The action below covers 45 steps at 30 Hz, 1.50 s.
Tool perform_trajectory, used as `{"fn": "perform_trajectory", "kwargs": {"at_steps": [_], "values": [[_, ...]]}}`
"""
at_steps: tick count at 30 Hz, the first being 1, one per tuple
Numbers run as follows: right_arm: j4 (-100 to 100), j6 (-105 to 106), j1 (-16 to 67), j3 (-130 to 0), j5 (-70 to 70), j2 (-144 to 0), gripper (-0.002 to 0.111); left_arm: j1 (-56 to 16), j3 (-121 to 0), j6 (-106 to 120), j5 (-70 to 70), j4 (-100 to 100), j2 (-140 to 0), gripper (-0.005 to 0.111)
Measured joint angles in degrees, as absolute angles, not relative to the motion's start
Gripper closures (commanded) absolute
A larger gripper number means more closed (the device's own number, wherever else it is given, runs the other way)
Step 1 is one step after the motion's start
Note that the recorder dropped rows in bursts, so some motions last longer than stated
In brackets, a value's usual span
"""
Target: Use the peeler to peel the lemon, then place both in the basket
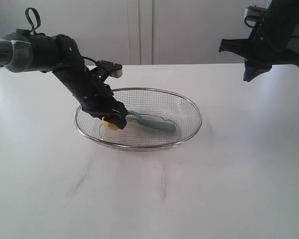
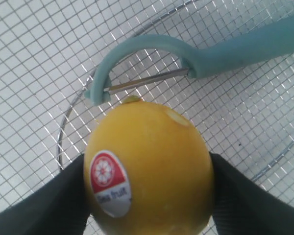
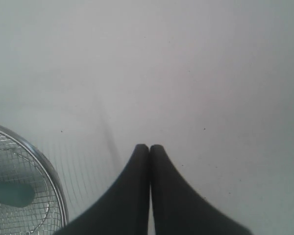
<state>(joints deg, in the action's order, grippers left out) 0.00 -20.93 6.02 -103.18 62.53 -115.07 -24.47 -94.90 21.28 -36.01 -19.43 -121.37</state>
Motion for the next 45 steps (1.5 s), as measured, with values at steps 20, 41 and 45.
{"fn": "perform_trajectory", "kwargs": {"at_steps": [20,41,45], "values": [[0.00,-20.93,6.02,-103.18,62.35,-115.07,0.108,-24.47,-95.07,21.28,-35.89,-19.81,-121.37,0.020],[0.00,-20.93,6.02,-103.18,61.97,-115.07,0.108,-24.47,-95.07,21.04,-39.55,-19.69,-112.59,0.030],[0.00,-20.93,6.02,-103.18,60.92,-115.07,0.108,-24.47,-95.07,20.67,-41.79,-19.69,-109.99,0.060]]}}
